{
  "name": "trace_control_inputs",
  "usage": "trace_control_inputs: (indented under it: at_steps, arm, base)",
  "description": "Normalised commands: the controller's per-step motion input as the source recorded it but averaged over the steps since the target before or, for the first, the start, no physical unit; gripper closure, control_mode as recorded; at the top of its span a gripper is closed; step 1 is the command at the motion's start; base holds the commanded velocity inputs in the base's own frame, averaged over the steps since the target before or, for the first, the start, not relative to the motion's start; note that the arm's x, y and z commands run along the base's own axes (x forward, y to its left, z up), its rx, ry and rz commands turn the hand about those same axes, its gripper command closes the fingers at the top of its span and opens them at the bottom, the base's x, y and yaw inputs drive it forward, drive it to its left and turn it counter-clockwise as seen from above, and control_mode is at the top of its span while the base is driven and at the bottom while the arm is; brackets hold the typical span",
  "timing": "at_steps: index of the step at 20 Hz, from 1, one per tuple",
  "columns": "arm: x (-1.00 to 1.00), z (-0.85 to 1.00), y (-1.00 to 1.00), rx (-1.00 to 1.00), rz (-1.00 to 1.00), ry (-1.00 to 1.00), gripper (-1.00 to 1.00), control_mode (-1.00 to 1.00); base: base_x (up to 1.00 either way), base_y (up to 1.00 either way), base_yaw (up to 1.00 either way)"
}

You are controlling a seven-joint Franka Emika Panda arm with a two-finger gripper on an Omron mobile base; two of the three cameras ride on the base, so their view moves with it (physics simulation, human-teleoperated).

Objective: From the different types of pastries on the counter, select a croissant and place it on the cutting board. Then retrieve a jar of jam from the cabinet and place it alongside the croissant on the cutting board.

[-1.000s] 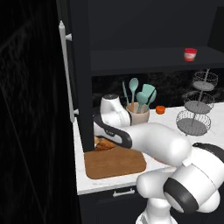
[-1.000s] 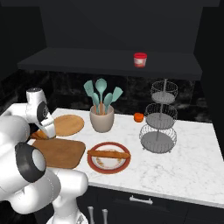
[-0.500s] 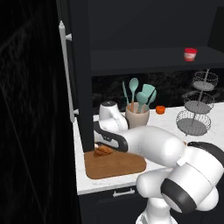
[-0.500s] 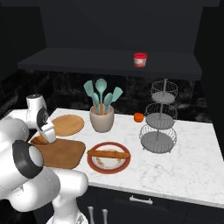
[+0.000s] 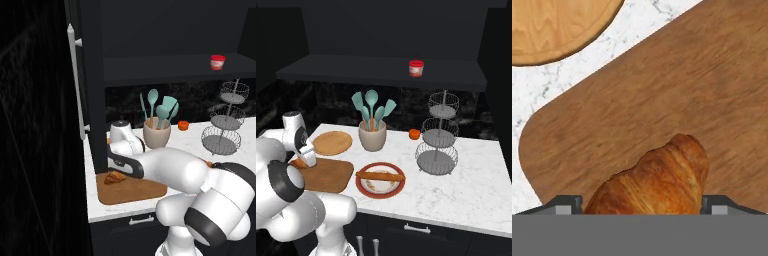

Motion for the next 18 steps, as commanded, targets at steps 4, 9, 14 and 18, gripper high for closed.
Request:
trace_control_inputs:
  at_steps: [4,9,14,18]
  arm:
    - [0.0,-0.05,-0.08,0.0,0.0,0.0,1.0,-1.0]
    - [-0.01,-0.19,-0.02,0.0,0.0,-0.01,1.0,-1.0]
    - [0.0,-0.14,0.05,0.0,0.0,0.0,1.0,-1.0]
    - [0.0,-0.32,0.11,0.0,0.02,0.0,-1.0,-1.0]
  base:
    - [0.0,0.0,0.0]
    - [0.0,0.0,0.0]
    - [0.0,0.0,0.0]
    - [0.0,0.0,0.0]
